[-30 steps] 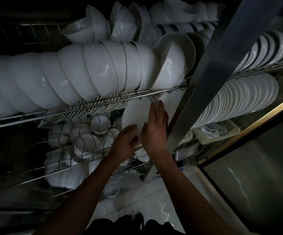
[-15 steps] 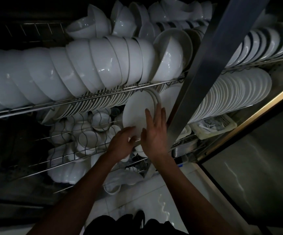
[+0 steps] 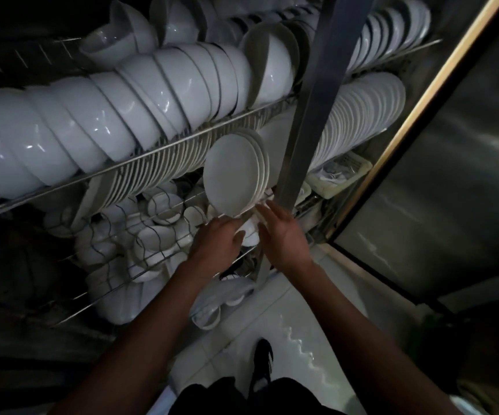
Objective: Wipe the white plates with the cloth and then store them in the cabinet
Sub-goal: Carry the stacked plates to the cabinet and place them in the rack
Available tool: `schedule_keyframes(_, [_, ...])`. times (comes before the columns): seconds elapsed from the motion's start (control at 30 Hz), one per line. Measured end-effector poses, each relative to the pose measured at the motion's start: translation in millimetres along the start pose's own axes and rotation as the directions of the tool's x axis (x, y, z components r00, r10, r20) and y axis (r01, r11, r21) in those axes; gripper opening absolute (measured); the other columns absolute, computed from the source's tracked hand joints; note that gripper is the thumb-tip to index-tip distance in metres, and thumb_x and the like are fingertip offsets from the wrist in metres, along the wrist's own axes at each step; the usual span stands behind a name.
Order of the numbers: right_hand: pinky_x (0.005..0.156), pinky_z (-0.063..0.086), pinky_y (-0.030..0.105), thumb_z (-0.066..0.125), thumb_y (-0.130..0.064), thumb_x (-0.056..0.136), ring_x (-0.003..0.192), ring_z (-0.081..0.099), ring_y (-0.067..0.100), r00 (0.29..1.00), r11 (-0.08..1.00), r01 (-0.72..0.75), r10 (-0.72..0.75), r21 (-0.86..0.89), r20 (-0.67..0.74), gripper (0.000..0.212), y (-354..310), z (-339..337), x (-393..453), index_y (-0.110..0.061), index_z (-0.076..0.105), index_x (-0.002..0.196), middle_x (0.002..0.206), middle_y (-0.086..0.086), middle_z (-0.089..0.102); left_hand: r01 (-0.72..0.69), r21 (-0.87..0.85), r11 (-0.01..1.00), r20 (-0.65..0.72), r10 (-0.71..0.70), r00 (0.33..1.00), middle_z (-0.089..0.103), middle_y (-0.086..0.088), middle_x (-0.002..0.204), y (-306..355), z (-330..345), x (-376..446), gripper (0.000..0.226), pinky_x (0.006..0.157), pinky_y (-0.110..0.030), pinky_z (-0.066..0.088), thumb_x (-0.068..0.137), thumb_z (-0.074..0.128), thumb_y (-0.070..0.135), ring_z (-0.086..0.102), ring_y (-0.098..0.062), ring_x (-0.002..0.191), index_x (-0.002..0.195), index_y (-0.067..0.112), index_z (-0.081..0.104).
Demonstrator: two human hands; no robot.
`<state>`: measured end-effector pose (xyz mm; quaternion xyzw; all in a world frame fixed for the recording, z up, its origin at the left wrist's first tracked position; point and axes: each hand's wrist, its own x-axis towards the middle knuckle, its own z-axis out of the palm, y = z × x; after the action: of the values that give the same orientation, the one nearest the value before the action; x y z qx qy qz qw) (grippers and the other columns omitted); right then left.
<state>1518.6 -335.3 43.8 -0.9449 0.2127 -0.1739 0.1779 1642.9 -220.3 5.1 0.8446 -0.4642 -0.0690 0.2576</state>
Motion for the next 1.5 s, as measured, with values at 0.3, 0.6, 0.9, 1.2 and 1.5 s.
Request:
schedule_keyframes(0.3, [0.085, 0.054, 0.044, 0.055, -0.016, 0.097, 0.108, 0.064, 0.035, 0.926, 0.929, -0.369, 0.367, -0.005, -0.084, 0.032, 1, -36, -126, -0.015, 0.064, 0.128, 0.124, 0.012, 0.066, -0.205, -0.073, 0.976, 0.192, 0.215, 0.958, 0.066, -0.006, 0.128, 61, 11, -53, 0.031, 0.093, -0.043, 0.051, 0.1, 0.052, 0.027, 0.06, -0.03, 0.117, 0.128, 0.021, 0.065])
schedule_keyframes(0.6, [0.088, 0.053, 0.039, 0.057, -0.028, 0.098, 0.111, 0.064, 0.031, 0.684, 0.681, -0.725, 0.696, -0.099, -0.219, 0.036, 1, -84, -294, -0.018, 0.061, 0.133, 0.13, 0.006, 0.065, -0.605, -0.077, 0.793, 0.408, 0.578, 0.707, 0.056, -0.005, 0.145, 187, 62, -102, 0.043, 0.106, -0.036, 0.042, 0.102, 0.049, 0.033, 0.052, -0.027, 0.13, 0.143, 0.023, 0.054])
schedule_keyframes(0.9, [0.088, 0.055, 0.046, 0.055, -0.02, 0.097, 0.11, 0.065, 0.03, 0.422, 0.462, -0.887, 0.823, 0.015, -0.38, 0.031, -64, -108, -450, -0.015, 0.066, 0.125, 0.127, 0.007, 0.067, -0.81, -0.168, 0.563, 0.48, 0.764, 0.431, 0.054, -0.001, 0.147, 260, 84, -213, 0.043, 0.109, -0.036, 0.039, 0.101, 0.048, 0.04, 0.05, -0.023, 0.133, 0.143, 0.028, 0.054])
schedule_keyframes(1.2, [0.094, 0.051, 0.041, 0.058, -0.022, 0.097, 0.116, 0.062, 0.03, 0.056, 0.134, -0.982, 0.875, 0.131, -0.48, 0.032, -205, -95, -602, -0.019, 0.065, 0.128, 0.131, 0.004, 0.066, -0.887, -0.385, 0.255, 0.469, 0.882, 0.05, 0.066, -0.009, 0.128, 299, 59, -402, 0.036, 0.096, -0.042, 0.05, 0.099, 0.055, 0.031, 0.06, -0.032, 0.116, 0.132, 0.02, 0.062])
schedule_keyframes(1.5, [0.104, 0.045, 0.037, 0.054, -0.031, 0.099, 0.125, 0.055, 0.021, -0.353, -0.207, -0.927, 0.764, 0.313, -0.541, 0.036, -330, -83, -710, -0.026, 0.06, 0.135, 0.138, -0.004, 0.06, -0.835, -0.54, -0.103, 0.319, 0.894, -0.316, 0.065, -0.005, 0.132, 339, 34, -555, 0.039, 0.096, -0.043, 0.051, 0.1, 0.056, 0.036, 0.062, -0.029, 0.116, 0.138, 0.028, 0.059])
